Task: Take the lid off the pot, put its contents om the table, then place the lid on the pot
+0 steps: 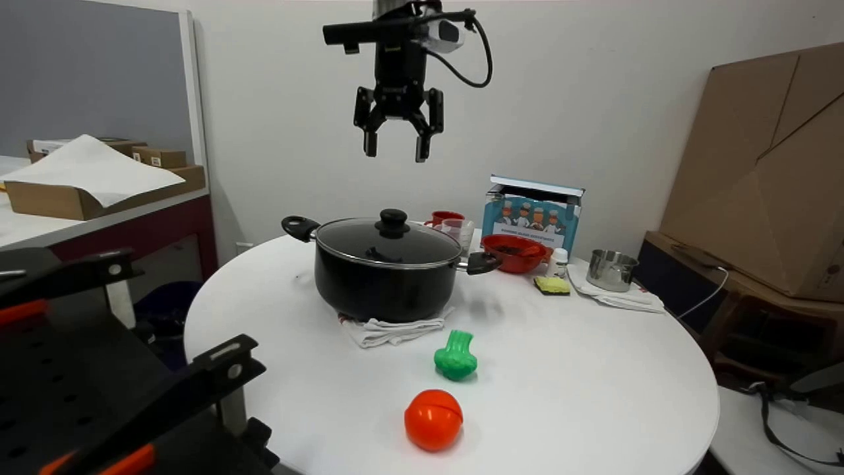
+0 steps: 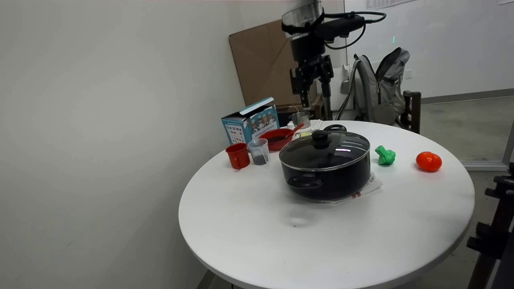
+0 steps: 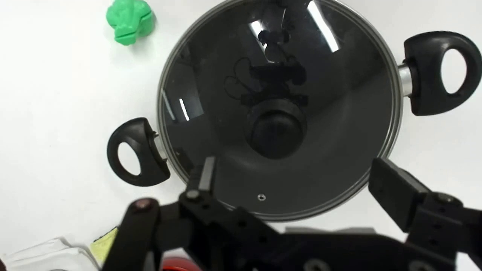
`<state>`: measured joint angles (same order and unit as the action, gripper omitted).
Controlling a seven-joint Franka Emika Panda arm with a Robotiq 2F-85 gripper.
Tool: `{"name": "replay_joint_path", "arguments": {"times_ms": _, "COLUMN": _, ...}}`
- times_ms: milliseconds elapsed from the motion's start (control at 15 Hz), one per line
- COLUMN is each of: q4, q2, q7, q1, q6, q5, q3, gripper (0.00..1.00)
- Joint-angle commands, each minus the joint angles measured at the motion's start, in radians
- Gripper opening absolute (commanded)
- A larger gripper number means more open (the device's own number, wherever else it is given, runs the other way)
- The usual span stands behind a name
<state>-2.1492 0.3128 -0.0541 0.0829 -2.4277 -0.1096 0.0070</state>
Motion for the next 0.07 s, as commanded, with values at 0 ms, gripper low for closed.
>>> {"name": "replay_joint_path", "arguments": {"times_ms": 0, "q4": 0.002, "q2": -0.009, "q7": -0.001, "q1": -0.007, "q6": 0.011, "q5": 0.001, "q3": 0.006, "gripper": 1.0}}
